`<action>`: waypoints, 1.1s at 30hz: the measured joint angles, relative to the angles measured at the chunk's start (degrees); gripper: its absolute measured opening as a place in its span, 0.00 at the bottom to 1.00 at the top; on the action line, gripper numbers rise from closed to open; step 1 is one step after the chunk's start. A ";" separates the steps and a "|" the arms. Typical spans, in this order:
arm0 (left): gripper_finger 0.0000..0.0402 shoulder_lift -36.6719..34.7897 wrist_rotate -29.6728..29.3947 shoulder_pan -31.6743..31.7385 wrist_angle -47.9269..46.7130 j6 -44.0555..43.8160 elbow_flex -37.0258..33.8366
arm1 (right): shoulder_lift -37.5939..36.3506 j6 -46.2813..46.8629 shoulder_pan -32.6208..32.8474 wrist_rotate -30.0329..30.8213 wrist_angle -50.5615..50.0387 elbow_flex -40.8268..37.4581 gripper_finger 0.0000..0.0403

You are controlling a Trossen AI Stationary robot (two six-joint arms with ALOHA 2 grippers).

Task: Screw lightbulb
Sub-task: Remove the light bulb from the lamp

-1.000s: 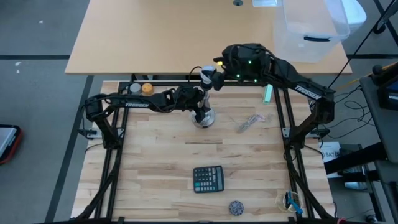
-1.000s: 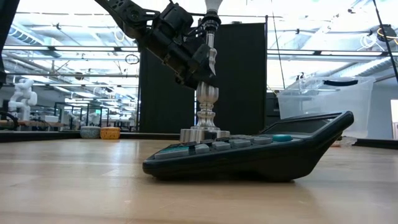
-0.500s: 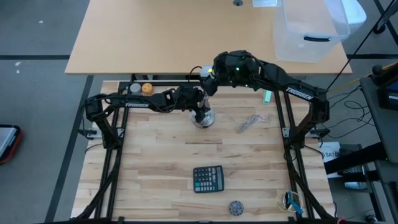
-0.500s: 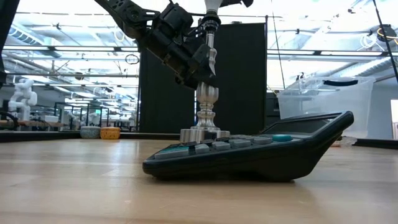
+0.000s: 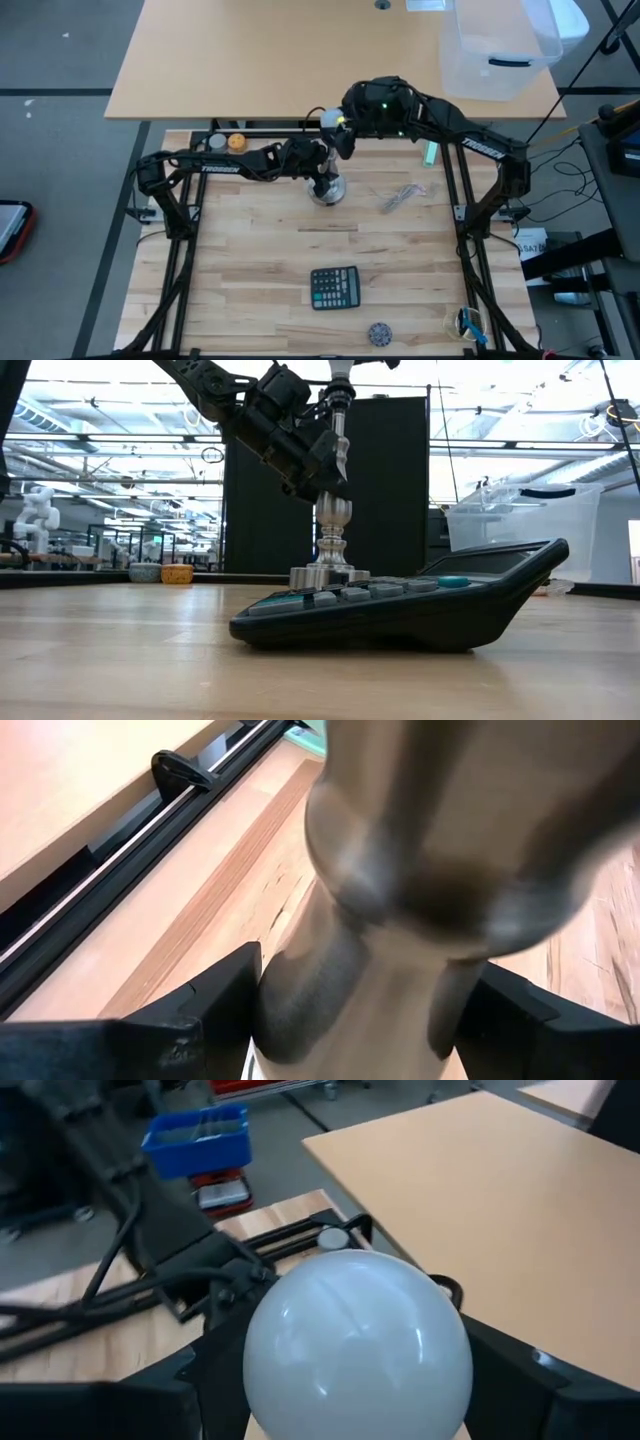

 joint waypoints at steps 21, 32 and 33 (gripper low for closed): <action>0.66 0.00 1.68 -0.42 0.00 1.64 0.02 | -0.02 -39.39 -9.58 -26.81 -4.02 -0.04 0.65; 0.66 0.02 2.53 -0.31 0.02 0.33 0.04 | 0.20 -42.75 -11.38 -27.36 -1.70 -0.25 0.68; 0.66 0.02 2.56 -0.31 0.00 0.08 0.04 | 0.20 -41.44 -11.16 -26.66 -1.49 -0.25 0.70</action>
